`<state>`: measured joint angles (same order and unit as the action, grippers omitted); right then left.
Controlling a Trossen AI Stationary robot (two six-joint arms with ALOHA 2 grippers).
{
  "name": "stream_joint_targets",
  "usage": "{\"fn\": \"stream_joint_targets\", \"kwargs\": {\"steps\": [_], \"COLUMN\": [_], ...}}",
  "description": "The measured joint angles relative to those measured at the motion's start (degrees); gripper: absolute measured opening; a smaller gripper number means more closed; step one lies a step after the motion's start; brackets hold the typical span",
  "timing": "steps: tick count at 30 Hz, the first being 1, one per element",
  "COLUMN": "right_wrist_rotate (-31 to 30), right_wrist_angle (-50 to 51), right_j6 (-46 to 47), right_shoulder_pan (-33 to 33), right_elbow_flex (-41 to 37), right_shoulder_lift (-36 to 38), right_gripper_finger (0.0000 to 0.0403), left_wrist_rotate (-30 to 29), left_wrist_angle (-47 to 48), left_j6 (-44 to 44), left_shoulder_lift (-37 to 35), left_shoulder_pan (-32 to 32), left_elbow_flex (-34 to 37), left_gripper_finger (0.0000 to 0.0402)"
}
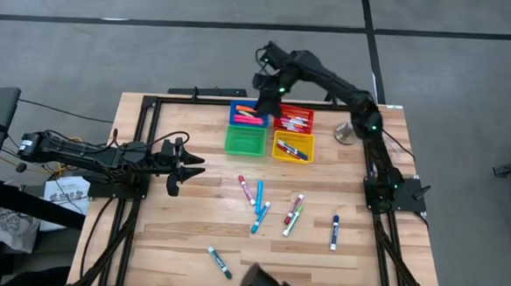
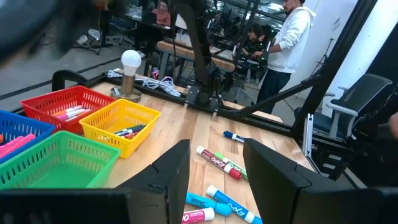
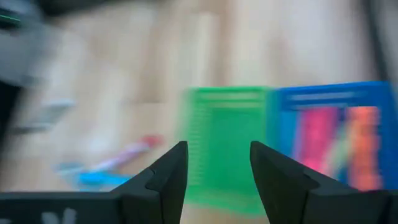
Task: Pick & Place Markers
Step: Put the blue highlighter into the blue basket
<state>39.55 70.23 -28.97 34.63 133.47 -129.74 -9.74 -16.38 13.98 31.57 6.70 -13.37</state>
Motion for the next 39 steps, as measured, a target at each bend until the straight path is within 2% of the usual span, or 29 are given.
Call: {"fn": "stream_joint_targets", "kwargs": {"steps": [5,7,15,24,27,30,36,39], "right_wrist_rotate": [18.0,20.3,13.9,4.5,4.4,4.4,5.1,5.1], "right_wrist_angle": [12.5,16.6,19.7,19.7,19.7,18.0,4.4,-2.1], "right_j6": [-6.3,-7.9,-10.9,-9.4,-9.3,-9.3,-5.7,-1.9], "right_shoulder_pan": [-1.2,-2.4,-12.0,-22.6,-25.2,-27.4,-31.0,-32.0], "right_elbow_flex": [0.0,0.0,0.0,-0.8,-7.2,-16.8,-34.6,-40.3], "right_shoulder_lift": [6.5,9.2,17.0,20.7,21.7,22.0,21.9,21.8], "right_gripper_finger": [0.016,0.0161,0.0159,0.0163,0.0164,0.0162,0.0158,0.0157], "left_wrist_rotate": [0.1,0.1,0.4,8.5,9.7,9.8,9.8,9.8], "left_wrist_angle": [0.0,0.0,0.0,0.0,0.0,0.0,-0.7,-2.6], "left_j6": [0.0,0.0,0.1,0.4,0.4,0.4,0.4,3.2], "left_shoulder_lift": [0.0,0.0,0.0,0.0,0.0,0.0,0.0,0.0], "left_shoulder_pan": [0.0,0.0,0.0,0.0,0.0,0.0,0.0,0.0], "left_elbow_flex": [0.0,0.0,0.0,0.0,0.0,0.0,0.0,0.0], "left_gripper_finger": [0.0149,0.0149,0.0149,0.0149,0.0149,0.0149,0.0149,0.0149]}}
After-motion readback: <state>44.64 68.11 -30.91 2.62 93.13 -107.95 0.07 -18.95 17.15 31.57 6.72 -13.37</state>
